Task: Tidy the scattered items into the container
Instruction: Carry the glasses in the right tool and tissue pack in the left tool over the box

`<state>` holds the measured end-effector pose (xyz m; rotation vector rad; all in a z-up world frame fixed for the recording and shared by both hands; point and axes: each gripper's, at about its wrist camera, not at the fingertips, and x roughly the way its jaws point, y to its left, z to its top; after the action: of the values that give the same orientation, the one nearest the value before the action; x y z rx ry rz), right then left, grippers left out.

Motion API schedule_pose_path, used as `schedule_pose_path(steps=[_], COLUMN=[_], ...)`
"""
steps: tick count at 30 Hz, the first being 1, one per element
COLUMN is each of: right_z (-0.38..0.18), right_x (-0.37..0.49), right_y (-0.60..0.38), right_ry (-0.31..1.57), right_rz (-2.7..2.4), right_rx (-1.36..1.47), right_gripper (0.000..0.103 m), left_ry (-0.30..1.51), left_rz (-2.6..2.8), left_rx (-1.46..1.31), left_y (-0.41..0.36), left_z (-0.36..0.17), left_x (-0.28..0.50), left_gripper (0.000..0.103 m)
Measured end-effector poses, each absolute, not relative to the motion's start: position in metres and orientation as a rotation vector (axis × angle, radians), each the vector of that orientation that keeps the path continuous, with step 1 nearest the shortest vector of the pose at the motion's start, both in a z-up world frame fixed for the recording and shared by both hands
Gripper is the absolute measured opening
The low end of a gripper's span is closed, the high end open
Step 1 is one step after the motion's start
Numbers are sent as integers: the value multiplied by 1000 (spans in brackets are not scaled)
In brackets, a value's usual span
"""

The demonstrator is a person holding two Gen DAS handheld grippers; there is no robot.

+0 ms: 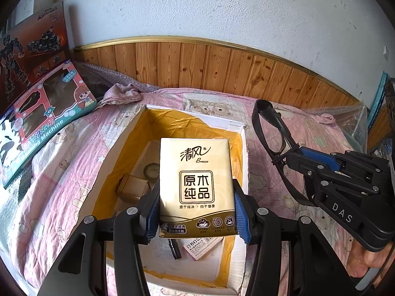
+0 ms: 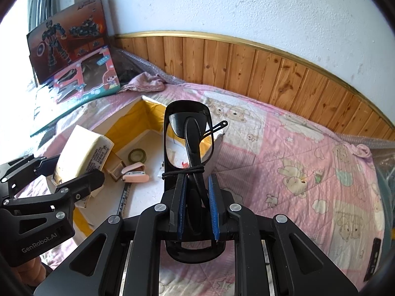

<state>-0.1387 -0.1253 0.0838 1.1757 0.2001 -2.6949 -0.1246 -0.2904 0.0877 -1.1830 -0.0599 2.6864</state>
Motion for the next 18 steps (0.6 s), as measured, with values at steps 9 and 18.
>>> schedule_pose_path(steps=[9,18], right_z=[81,81], right_x=[-146,-157], right_y=[-142,-155], right_ry=[233,175], right_rz=[-2701,-2664], right_rx=[1165,1157], right_gripper=[18,18], left_ry=[-54,-107], left_rz=[2684,2649], left_rx=[-1229,-1307], left_y=[-302,-313], left_z=[78,65], left_x=[-131,-138], left_gripper=[52,52])
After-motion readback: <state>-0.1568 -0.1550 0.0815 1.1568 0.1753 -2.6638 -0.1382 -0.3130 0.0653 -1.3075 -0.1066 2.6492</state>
